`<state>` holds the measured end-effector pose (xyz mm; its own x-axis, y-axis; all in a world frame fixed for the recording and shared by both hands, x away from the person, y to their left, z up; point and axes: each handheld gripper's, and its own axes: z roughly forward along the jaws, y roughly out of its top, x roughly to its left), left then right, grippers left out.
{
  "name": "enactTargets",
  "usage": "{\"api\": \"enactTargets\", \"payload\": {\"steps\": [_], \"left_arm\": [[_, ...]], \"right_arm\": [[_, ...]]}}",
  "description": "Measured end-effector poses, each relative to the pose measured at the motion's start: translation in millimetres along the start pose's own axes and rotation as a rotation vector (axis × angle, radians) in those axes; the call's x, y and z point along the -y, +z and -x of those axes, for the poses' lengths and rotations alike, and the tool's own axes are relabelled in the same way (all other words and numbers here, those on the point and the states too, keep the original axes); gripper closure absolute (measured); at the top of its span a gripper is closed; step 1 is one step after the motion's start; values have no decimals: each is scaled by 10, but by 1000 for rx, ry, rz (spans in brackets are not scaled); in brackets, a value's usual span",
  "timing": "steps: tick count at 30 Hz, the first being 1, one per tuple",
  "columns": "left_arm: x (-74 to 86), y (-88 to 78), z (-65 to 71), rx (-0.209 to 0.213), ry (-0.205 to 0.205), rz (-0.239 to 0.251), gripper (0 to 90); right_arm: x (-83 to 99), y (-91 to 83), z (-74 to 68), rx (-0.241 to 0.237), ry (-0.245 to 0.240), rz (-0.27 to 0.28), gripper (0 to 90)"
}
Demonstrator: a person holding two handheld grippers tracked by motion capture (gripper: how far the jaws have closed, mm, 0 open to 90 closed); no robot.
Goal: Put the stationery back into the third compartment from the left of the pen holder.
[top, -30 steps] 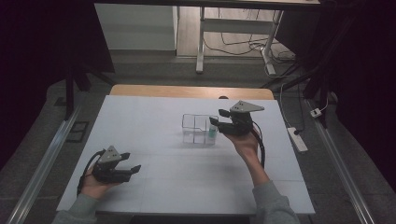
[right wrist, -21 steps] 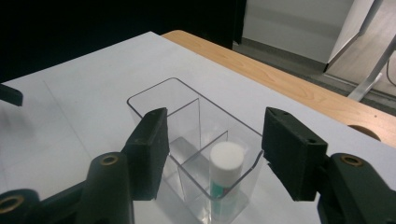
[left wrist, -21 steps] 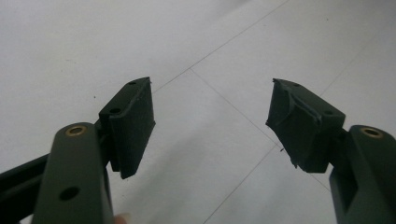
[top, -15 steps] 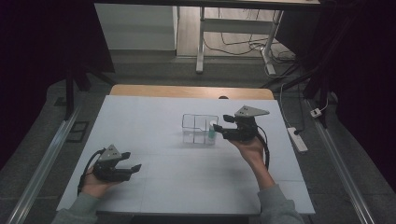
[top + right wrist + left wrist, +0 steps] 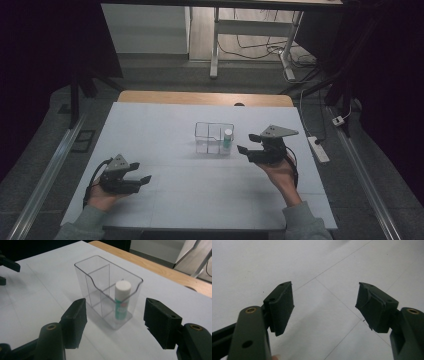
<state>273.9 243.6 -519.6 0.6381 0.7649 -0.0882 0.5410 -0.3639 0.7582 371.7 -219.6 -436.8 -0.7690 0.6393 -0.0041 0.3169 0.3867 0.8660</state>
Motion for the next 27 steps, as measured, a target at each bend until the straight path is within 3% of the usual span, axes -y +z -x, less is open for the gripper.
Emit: {"api": "enactTargets", "payload": {"steps": [10, 18, 20, 27], "left_arm": [[-5, 47, -20, 5, -17, -19, 258], [-10, 72, 10, 10, 4, -29, 253], [-10, 77, 11, 9, 4, -31, 253], [-10, 96, 26, 9, 17, -43, 250]], "right_arm": [[502, -308, 41, -11, 47, -17, 317], [837, -459, 93, 14, 96, -57, 309], [924, -485, 108, 2, 115, -60, 309], [1039, -517, 139, 19, 105, -90, 309]]}}
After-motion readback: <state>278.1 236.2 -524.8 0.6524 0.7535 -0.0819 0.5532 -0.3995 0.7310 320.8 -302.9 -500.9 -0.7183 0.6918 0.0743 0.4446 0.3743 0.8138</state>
